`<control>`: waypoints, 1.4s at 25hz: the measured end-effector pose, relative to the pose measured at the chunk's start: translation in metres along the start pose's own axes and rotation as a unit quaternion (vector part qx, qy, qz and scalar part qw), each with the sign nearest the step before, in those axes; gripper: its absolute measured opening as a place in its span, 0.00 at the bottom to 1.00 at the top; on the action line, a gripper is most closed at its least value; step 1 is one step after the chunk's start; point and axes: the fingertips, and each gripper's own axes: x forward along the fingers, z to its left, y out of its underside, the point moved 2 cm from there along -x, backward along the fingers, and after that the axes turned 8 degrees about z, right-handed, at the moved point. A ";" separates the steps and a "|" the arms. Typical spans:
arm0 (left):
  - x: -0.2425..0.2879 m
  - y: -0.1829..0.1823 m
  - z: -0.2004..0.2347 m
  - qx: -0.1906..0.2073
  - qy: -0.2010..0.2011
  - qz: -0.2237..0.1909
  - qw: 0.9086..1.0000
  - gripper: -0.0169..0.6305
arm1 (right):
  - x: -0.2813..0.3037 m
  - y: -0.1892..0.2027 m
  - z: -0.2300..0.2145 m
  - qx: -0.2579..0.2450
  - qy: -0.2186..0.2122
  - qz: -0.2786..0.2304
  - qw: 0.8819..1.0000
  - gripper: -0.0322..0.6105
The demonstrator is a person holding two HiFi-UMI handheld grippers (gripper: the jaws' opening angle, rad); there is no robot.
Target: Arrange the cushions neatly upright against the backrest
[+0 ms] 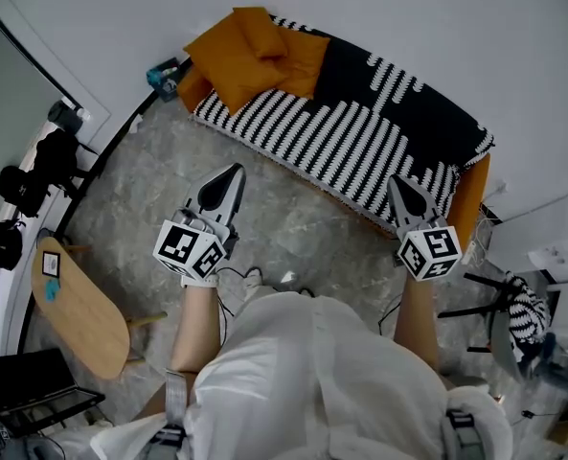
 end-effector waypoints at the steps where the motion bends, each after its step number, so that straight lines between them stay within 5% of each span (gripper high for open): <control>1: 0.001 0.000 -0.001 0.000 0.000 0.000 1.000 0.05 | -0.001 0.001 -0.002 0.003 -0.001 0.000 1.000 0.06; 7: -0.002 0.003 -0.004 -0.004 -0.001 0.004 1.000 0.05 | -0.003 0.002 -0.009 0.041 -0.016 -0.016 0.999 0.06; 15: 0.005 0.009 0.026 -0.013 0.005 0.011 1.000 0.05 | 0.034 -0.007 -0.002 0.008 -0.023 -0.008 1.000 0.06; 19: 0.021 0.013 0.059 -0.017 0.017 0.004 1.000 0.05 | 0.071 -0.023 0.003 -0.021 -0.030 -0.018 0.999 0.06; 24: 0.041 0.007 0.119 -0.020 0.026 0.005 0.999 0.05 | 0.135 -0.052 0.005 0.035 -0.046 -0.057 0.997 0.06; 35: 0.053 -0.006 0.250 -0.019 0.039 -0.002 0.999 0.05 | 0.277 -0.076 0.077 -0.016 -0.079 -0.020 0.997 0.08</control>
